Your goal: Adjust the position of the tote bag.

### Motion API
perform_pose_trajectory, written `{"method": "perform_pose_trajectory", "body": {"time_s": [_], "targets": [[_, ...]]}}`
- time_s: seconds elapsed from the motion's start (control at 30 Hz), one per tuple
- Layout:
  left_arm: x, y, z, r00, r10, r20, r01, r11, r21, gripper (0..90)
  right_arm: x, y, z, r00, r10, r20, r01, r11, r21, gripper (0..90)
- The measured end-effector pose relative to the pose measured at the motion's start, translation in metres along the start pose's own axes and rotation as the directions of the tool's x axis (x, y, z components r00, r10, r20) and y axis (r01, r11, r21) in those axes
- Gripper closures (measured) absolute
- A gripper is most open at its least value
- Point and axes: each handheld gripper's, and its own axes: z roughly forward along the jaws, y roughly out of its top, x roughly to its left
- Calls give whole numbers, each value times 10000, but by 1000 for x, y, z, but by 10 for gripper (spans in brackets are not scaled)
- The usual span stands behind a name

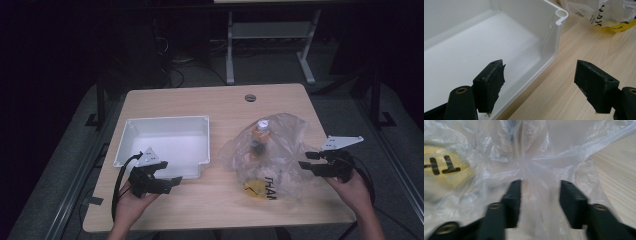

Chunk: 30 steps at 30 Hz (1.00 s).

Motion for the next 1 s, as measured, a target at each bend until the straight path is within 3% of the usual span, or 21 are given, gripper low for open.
{"method": "perform_pose_trajectory", "body": {"time_s": [0.07, 0.13, 0.27, 0.57, 0.8, 1.0], "targets": [[0, 1, 1, 10000, 23, 13, -23, 10000, 29, 232, -1, 0, 1, 9999, 34, -164, -32, 9999, 130, 709], [0, 1, 1, 10000, -7, 43, 6, 10000, 55, 232, -2, -1, 1, 9997, -15, -229, 20, 9998, 186, 733], [0, 3, 1, 9999, -4, 140, 4, 10000, 15, 233, -3, -1, 1, 9990, 28, -445, -14, 9995, 320, 867], [0, 11, 0, 9996, -117, 244, 119, 9999, -88, 236, -1, 4, -3, 9970, -150, -758, 157, 9998, 78, 897], [-3, 21, 1, 9990, -58, 453, 62, 10000, -72, 236, 1, 15, -11, 9945, -286, -1006, 232, 9982, -545, 897], [-7, 30, 1, 9981, 115, 599, -110, 9999, -83, 236, 5, 27, -15, 9925, -592, -1072, 528, 9967, -616, 897]]}}
